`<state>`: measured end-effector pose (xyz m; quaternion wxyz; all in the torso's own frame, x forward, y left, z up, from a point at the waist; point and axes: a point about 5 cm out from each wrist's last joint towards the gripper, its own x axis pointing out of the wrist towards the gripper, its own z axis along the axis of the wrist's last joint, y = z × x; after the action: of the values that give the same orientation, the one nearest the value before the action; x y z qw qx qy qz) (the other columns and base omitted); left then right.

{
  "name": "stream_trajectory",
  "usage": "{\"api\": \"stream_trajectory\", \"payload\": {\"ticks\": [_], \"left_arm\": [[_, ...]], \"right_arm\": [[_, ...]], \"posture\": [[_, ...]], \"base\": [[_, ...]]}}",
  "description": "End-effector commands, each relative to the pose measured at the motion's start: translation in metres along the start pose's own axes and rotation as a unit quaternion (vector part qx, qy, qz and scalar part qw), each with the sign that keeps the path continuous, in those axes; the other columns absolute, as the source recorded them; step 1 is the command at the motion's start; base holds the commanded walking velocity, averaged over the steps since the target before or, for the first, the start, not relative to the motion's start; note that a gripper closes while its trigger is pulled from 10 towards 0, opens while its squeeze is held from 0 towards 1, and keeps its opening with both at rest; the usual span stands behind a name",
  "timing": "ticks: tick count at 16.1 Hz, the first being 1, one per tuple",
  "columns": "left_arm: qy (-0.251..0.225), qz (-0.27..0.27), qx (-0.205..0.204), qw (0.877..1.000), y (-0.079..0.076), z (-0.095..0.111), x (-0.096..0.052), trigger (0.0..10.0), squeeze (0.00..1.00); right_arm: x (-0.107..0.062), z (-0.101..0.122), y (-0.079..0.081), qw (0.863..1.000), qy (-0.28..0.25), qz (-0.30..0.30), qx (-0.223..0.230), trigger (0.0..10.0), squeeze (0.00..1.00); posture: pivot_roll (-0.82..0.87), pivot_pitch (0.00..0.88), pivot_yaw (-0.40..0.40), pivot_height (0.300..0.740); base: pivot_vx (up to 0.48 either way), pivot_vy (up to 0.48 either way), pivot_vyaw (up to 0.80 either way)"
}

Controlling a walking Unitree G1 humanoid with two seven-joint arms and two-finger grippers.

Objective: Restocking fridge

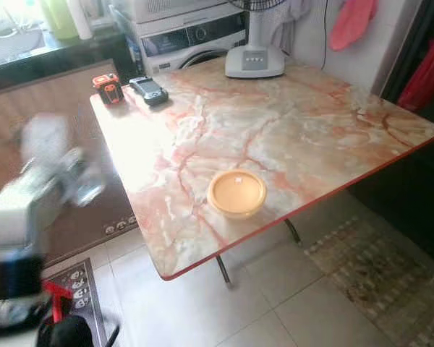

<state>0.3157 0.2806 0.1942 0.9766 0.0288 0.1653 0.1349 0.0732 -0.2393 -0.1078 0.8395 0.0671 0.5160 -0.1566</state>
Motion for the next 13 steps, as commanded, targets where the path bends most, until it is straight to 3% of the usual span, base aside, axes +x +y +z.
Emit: {"api": "stream_trajectory", "payload": {"ticks": [1,4,7,10,11,12,13], "left_arm": [[0.021,0.042,-0.017,0.999,0.019,-0.028,0.006,10.0,0.00],[0.101,0.115,0.000,0.988,0.044,-0.115,0.011,10.0,0.00],[0.175,0.115,0.022,0.978,0.048,-0.198,-0.004,10.0,0.00],[0.225,0.071,0.000,0.972,0.027,-0.247,-0.021,10.0,0.00],[0.260,0.061,0.026,0.963,0.019,-0.263,-0.029,10.0,0.00],[0.277,0.012,0.063,0.959,-0.002,-0.281,-0.038,10.0,0.00],[0.293,-0.008,0.121,0.948,-0.012,-0.291,-0.045,10.0,0.00]], "right_arm": [[-0.001,-0.004,0.001,1.000,0.010,0.005,-0.005,10.0,0.00],[-0.001,-0.005,0.000,1.000,0.010,0.004,-0.005,10.0,0.00],[-0.001,-0.005,0.002,1.000,0.007,0.004,-0.002,10.0,0.00],[0.000,-0.002,0.002,1.000,0.004,0.003,-0.002,10.0,0.00],[0.000,0.000,0.001,1.000,0.004,0.002,-0.004,10.0,0.00],[0.001,0.003,-0.002,1.000,0.004,0.003,-0.022,10.0,0.00],[0.001,0.004,-0.004,1.000,0.003,0.003,-0.027,10.0,0.00]], "posture": [[0.08,0.000,0.076,0.740],[0.07,0.000,0.074,0.740],[0.01,0.000,0.099,0.740],[-0.01,0.000,0.092,0.740],[0.00,0.000,0.072,0.740],[-0.01,0.000,0.051,0.740],[-0.02,0.000,0.042,0.740]], "base": [[0.000,0.000,0.00],[0.000,0.000,0.00],[0.000,0.000,0.00],[0.000,0.000,0.00],[0.000,0.000,0.00],[0.000,0.000,0.00],[0.000,0.000,0.00]]}}
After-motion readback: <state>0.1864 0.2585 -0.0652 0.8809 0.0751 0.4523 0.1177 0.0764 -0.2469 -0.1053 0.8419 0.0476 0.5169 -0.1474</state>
